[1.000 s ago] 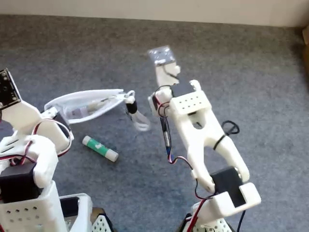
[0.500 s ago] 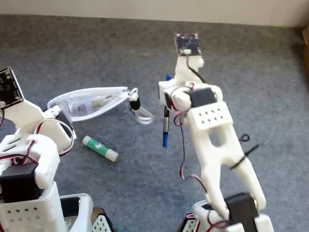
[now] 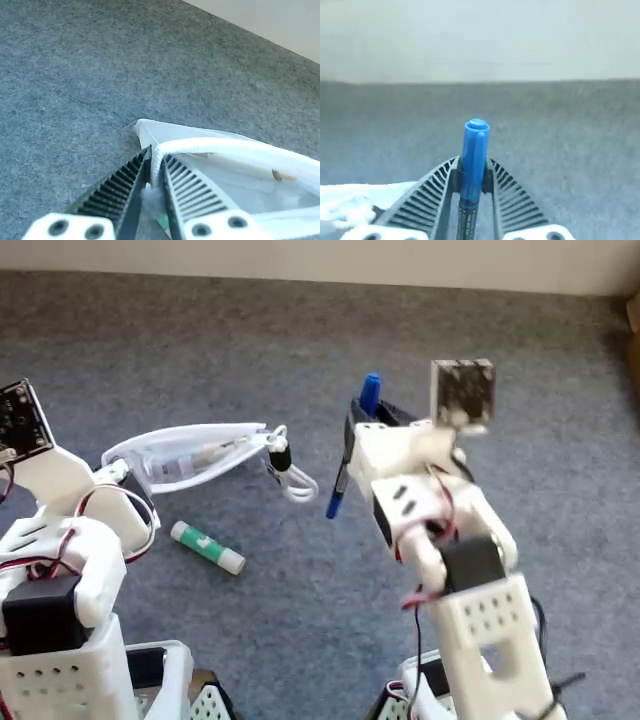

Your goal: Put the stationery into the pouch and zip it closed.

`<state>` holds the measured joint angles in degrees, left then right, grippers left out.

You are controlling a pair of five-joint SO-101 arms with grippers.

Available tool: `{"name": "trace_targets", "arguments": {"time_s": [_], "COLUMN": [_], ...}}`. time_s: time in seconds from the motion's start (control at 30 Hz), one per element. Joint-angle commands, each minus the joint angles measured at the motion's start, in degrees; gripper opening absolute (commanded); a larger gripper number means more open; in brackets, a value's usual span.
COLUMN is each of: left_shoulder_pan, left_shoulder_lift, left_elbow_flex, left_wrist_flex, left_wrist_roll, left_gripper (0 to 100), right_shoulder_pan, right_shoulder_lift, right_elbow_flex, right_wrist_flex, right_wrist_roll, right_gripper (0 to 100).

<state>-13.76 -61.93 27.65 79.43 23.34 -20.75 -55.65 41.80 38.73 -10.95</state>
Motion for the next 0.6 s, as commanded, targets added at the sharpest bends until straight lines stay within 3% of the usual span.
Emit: {"name": "trace_targets", "arguments": {"time_s": [0.0, 0.27, 0.57], "left_shoulder_pan": [0.7, 0.7, 0.7], "left_shoulder_lift": [-1.2, -1.4, -1.5], "left_elbow_flex": [-0.9, 0.0, 0.8], "left_wrist_flex": [-2.1, -2.2, -2.3], "left_wrist_roll": [0.6, 0.6, -1.2], "left_gripper": [1, 1, 1], "right_shoulder_pan": [-0.3, -8.5, -12.5], "right_shoulder_lift": [-8.9, -19.3, -29.0], "right_elbow_flex": [1.6, 6.9, 18.5], "right_wrist_flex": [-4.2, -9.5, -28.6], "right_wrist_roll": [-0.7, -0.4, -0.4], "right_gripper": [0.5, 0.5, 0.5]}}
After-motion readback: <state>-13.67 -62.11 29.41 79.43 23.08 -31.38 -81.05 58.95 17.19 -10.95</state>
